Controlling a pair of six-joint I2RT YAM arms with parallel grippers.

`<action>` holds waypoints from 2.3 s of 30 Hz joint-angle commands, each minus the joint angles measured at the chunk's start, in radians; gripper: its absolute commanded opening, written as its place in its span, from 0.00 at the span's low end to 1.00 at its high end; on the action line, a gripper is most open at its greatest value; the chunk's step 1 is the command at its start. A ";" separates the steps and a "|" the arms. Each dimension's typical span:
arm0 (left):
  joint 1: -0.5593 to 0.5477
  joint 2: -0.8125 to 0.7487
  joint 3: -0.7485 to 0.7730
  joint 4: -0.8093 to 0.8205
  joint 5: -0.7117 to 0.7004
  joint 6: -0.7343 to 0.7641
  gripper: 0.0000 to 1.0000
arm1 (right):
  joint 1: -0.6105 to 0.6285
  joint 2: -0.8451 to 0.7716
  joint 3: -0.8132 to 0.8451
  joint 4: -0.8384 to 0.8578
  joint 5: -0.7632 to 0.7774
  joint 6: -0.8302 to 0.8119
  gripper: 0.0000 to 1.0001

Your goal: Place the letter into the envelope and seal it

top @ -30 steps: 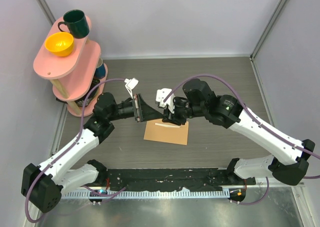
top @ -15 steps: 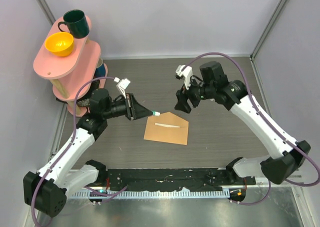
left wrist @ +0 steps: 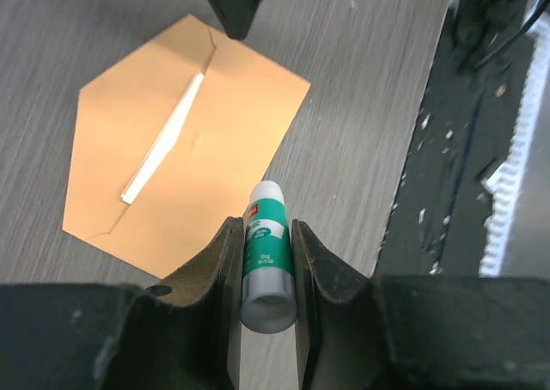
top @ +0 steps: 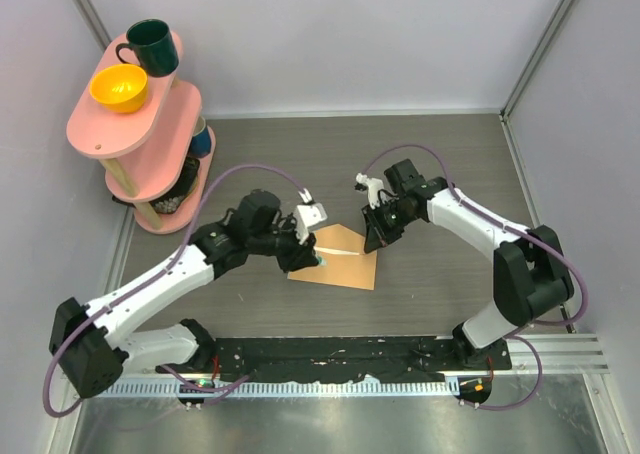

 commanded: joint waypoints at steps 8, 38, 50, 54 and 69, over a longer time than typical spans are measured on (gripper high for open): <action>-0.148 0.237 0.135 -0.020 -0.305 0.339 0.00 | -0.023 0.081 -0.121 0.259 -0.007 0.230 0.01; -0.171 0.589 0.235 -0.014 -0.336 0.495 0.00 | -0.027 0.222 -0.179 0.332 0.007 0.245 0.01; -0.214 0.676 0.291 0.015 -0.304 0.474 0.00 | -0.029 0.232 -0.182 0.335 -0.005 0.248 0.01; -0.232 0.695 0.306 0.021 -0.301 0.469 0.00 | -0.027 0.238 -0.180 0.334 -0.007 0.248 0.01; -0.143 0.558 0.192 -0.091 -0.350 0.563 0.00 | -0.027 0.236 -0.179 0.315 0.021 0.222 0.01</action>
